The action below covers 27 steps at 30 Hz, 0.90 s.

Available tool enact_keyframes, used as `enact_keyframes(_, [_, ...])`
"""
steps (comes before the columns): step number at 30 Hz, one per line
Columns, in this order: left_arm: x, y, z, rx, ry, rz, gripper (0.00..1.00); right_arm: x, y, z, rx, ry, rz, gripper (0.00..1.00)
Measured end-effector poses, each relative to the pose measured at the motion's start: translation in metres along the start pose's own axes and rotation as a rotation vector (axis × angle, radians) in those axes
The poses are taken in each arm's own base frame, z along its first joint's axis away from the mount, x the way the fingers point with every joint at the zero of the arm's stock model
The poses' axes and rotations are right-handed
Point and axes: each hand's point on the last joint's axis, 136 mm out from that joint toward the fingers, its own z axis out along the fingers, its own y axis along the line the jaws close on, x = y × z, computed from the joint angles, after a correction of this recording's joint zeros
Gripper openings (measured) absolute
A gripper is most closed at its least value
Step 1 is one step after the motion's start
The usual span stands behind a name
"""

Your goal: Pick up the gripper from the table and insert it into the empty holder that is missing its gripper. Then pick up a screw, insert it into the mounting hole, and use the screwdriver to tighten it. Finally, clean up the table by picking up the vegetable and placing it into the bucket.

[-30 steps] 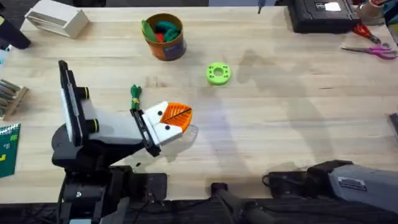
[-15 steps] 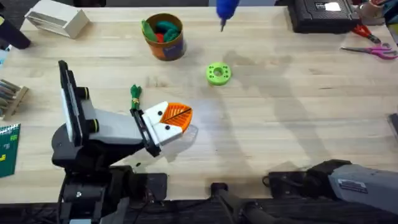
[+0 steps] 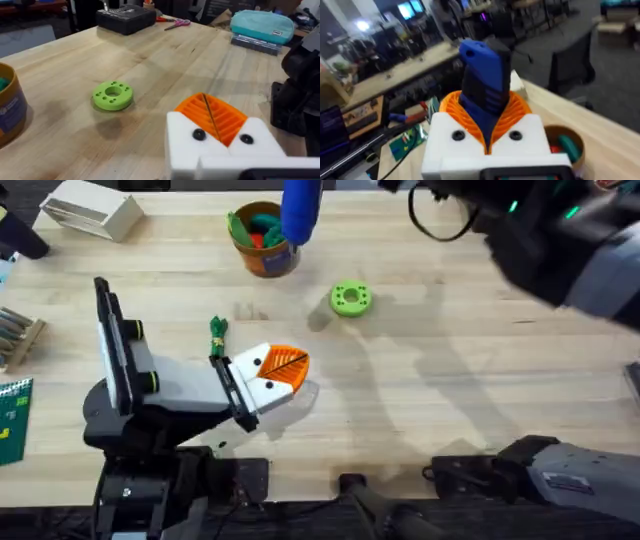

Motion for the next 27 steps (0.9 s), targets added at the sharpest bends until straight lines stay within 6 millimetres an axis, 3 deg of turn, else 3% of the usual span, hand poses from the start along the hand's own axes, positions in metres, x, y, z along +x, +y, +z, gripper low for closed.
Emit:
enact_keyframes(5, [0.0,0.0,0.0,0.001,0.0,0.0,0.008,0.0,0.02,-0.016,-0.109,-0.128,-0.052,0.03])
enact_keyframes(6, [0.0,-0.001,0.0,0.004,0.0,-0.001,0.008,0.009,0.031,-0.021,-0.17,-0.105,-0.047,0.03])
enact_keyframes(10, [0.0,-0.002,0.0,0.011,0.001,-0.002,0.008,0.018,0.045,-0.023,-0.252,-0.066,-0.048,0.03])
enact_keyframes(16, [0.0,-0.002,0.0,0.012,0.001,-0.002,0.008,0.012,0.08,-0.03,-0.399,-0.091,-0.119,0.03])
enact_keyframes(22, [0.0,-0.002,0.0,0.012,0.002,-0.002,0.008,0.018,0.098,-0.03,-0.464,-0.066,-0.1,0.03])
enact_keyframes(23, [0.0,-0.002,0.0,0.012,0.001,-0.002,0.008,0.022,0.11,-0.028,-0.497,-0.062,-0.103,0.03])
enact_keyframes(27, [0.0,-0.002,0.0,0.012,0.001,-0.002,0.008,0.028,0.13,-0.026,-0.547,-0.062,-0.125,0.03])
